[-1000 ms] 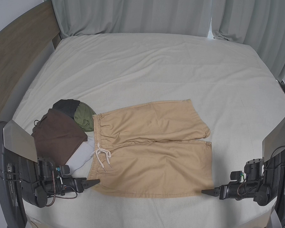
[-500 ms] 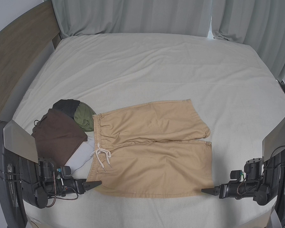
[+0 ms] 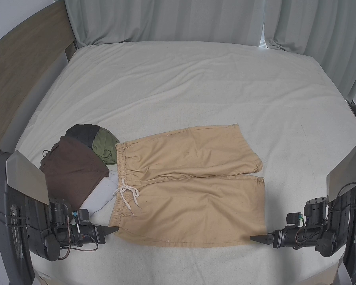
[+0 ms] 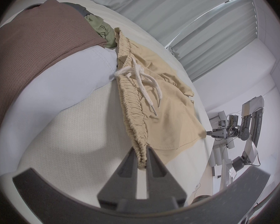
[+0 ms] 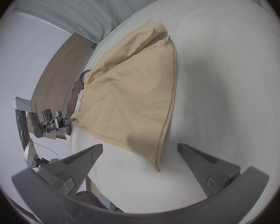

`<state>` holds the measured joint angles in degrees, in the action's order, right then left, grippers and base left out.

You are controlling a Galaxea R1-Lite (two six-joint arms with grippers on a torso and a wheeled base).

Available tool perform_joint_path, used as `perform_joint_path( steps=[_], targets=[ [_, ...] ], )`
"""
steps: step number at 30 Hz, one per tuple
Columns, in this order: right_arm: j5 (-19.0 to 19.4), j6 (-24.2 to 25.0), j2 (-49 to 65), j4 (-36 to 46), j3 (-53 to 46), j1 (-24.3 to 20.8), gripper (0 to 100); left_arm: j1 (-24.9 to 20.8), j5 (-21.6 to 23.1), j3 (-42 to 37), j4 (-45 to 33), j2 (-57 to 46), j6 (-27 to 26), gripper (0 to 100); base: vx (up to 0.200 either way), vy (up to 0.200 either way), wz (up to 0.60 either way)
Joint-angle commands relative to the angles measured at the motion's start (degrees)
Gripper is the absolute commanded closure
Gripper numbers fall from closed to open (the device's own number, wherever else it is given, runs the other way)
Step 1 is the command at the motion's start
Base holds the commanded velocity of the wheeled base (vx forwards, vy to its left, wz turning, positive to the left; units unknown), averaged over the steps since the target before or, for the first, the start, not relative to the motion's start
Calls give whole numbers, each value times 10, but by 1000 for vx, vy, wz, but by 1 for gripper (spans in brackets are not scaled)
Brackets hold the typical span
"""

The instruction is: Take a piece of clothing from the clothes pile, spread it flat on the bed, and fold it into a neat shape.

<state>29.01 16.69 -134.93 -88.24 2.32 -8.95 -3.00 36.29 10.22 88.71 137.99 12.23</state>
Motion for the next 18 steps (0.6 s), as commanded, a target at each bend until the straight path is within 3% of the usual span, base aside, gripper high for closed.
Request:
perform_joint_path(
  steps=[1,17,18],
  targets=[
    [9,0,-3,0,8,-2,0,0,1,1,1,2,0,100,0,0,0],
    [10,-10,-22,0,5,-6,0,0,0,2,1,4,-1,100,0,0,0],
    [10,-11,-24,0,7,-6,100,0,0,2,1,4,-1,100,0,0,0]
  ],
)
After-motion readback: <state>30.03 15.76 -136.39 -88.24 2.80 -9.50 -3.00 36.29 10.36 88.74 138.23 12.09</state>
